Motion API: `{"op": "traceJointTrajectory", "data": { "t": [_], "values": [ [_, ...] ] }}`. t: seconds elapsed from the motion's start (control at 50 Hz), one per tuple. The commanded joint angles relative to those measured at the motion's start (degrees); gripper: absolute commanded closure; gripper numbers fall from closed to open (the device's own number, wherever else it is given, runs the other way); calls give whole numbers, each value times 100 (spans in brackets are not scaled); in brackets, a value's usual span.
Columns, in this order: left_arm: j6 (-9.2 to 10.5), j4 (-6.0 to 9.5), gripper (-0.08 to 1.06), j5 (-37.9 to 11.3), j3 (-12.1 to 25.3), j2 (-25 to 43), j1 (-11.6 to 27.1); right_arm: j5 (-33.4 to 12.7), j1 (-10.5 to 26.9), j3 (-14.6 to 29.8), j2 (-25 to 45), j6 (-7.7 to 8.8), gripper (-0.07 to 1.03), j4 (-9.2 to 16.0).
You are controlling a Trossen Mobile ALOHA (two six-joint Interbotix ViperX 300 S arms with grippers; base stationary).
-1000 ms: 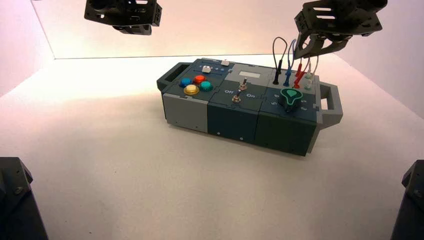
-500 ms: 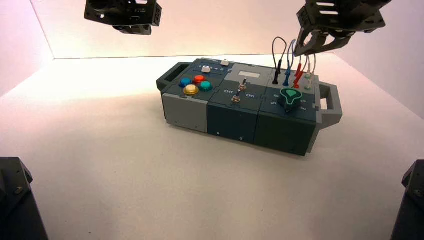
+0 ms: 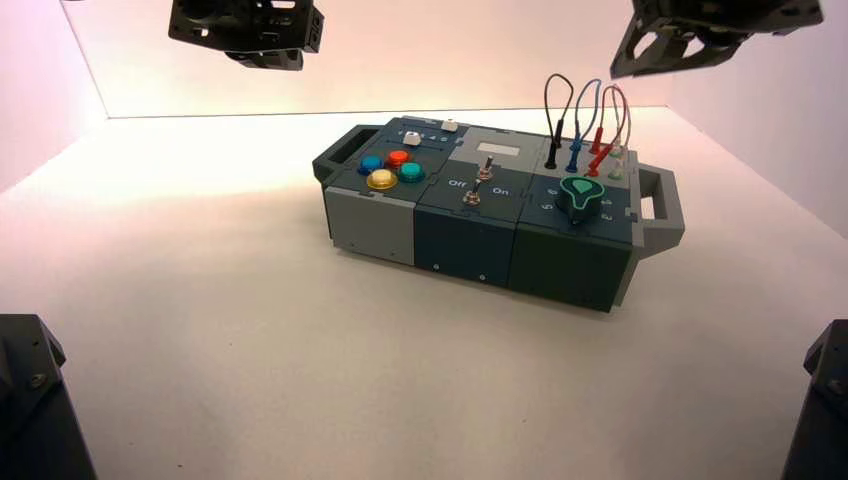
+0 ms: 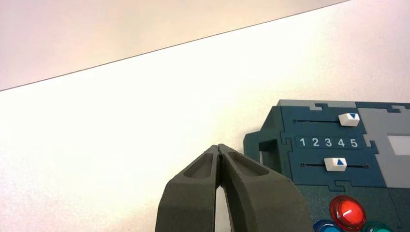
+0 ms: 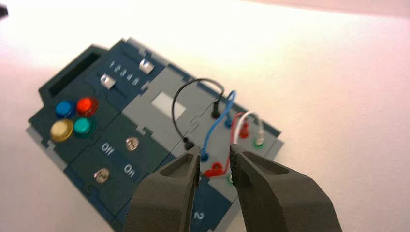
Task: Pull the red wire.
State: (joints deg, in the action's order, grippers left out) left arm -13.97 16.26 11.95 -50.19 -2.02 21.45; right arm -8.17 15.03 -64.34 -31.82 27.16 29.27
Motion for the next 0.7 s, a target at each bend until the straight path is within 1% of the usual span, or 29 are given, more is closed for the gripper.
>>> {"op": "traceJointTrajectory", "data": {
  "t": [0.02, 0.08, 0.16, 0.32, 0.5, 0.62, 0.64, 0.7],
  "values": [
    [-18, -18, 100, 35, 114, -79, 18, 281, -246, -70, -352, -35, 62, 70],
    [-18, -9, 100, 35, 114, -79, 18, 334, -457, -123, -519, -44, 62, 105],
    [-18, -9, 100, 35, 114, -79, 18, 352, -650, -193, -668, -62, 62, 132],
    [-18, -9, 100, 35, 123, -79, 18, 492, -694, -264, -765, -70, 62, 141],
    [-18, -9, 100, 35, 123, -79, 18, 624, -694, -272, -501, -88, 62, 141],
    [-18, -9, 100, 35, 132, -79, 18, 712, -694, -255, -176, -88, 62, 176],
    [-18, -9, 100, 35, 132, -79, 18, 773, -694, -246, 53, -97, 62, 185],
    [-18, -9, 100, 35, 123, -79, 18, 791, -694, -220, 202, -97, 62, 211]
  ]
}}
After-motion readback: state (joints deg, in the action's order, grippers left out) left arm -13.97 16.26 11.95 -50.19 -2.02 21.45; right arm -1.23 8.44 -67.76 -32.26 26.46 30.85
